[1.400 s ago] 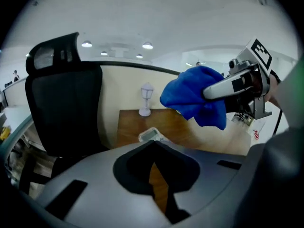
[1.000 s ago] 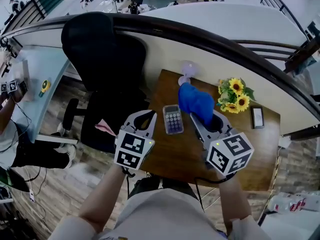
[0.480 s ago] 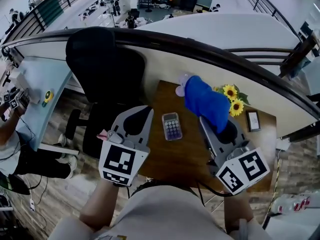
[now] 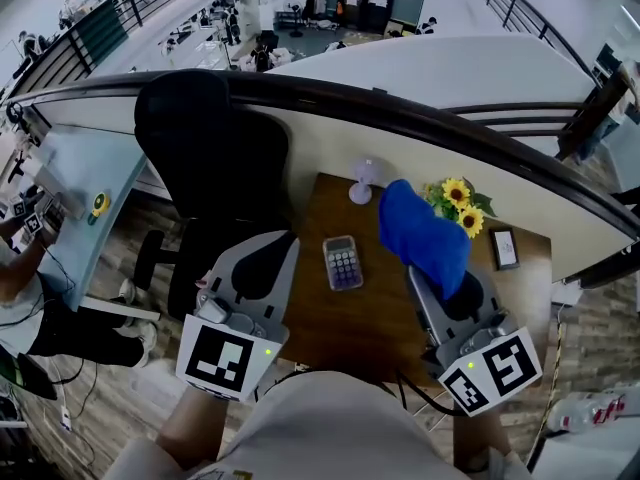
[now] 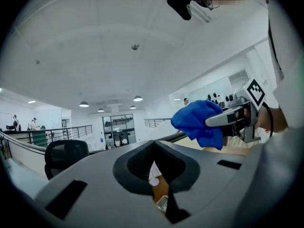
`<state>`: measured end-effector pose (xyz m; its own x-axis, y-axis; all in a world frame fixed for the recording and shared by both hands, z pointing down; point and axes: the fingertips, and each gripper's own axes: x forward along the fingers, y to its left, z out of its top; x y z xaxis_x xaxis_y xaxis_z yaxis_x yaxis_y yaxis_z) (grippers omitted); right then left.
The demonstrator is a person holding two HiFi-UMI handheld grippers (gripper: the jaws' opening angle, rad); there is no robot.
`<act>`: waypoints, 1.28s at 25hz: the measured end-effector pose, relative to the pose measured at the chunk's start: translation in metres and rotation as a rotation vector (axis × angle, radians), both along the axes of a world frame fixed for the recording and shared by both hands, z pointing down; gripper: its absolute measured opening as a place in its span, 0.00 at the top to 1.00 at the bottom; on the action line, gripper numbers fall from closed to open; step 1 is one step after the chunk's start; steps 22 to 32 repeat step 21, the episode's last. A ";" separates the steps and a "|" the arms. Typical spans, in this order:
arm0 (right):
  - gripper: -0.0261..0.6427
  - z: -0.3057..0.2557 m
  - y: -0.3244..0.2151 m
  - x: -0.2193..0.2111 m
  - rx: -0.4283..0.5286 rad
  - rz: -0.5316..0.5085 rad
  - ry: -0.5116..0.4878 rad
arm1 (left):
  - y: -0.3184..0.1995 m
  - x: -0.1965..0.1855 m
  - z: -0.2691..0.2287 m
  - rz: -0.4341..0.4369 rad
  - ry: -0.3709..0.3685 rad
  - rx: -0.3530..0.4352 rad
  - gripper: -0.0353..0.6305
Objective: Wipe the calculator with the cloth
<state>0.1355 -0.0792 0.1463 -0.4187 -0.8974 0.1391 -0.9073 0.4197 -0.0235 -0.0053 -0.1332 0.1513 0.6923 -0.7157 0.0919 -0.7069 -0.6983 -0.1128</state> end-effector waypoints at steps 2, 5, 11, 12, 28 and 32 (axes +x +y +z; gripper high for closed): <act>0.76 0.006 0.005 0.002 -0.019 -0.001 -0.001 | 0.006 0.001 0.002 0.006 -0.004 -0.005 0.94; 0.76 0.013 0.009 0.004 -0.038 0.001 0.000 | 0.013 0.004 0.009 0.015 -0.011 -0.025 0.94; 0.76 0.009 0.010 0.007 -0.029 0.001 0.003 | 0.017 0.006 0.011 0.020 -0.018 -0.030 0.94; 0.76 0.008 0.011 0.007 -0.026 0.001 0.003 | 0.017 0.006 0.010 0.020 -0.017 -0.027 0.94; 0.76 -0.005 0.016 0.007 -0.013 0.000 0.008 | 0.025 0.003 0.002 0.017 -0.023 -0.019 0.94; 0.76 -0.005 0.016 0.007 -0.013 0.000 0.008 | 0.025 0.003 0.002 0.017 -0.023 -0.019 0.94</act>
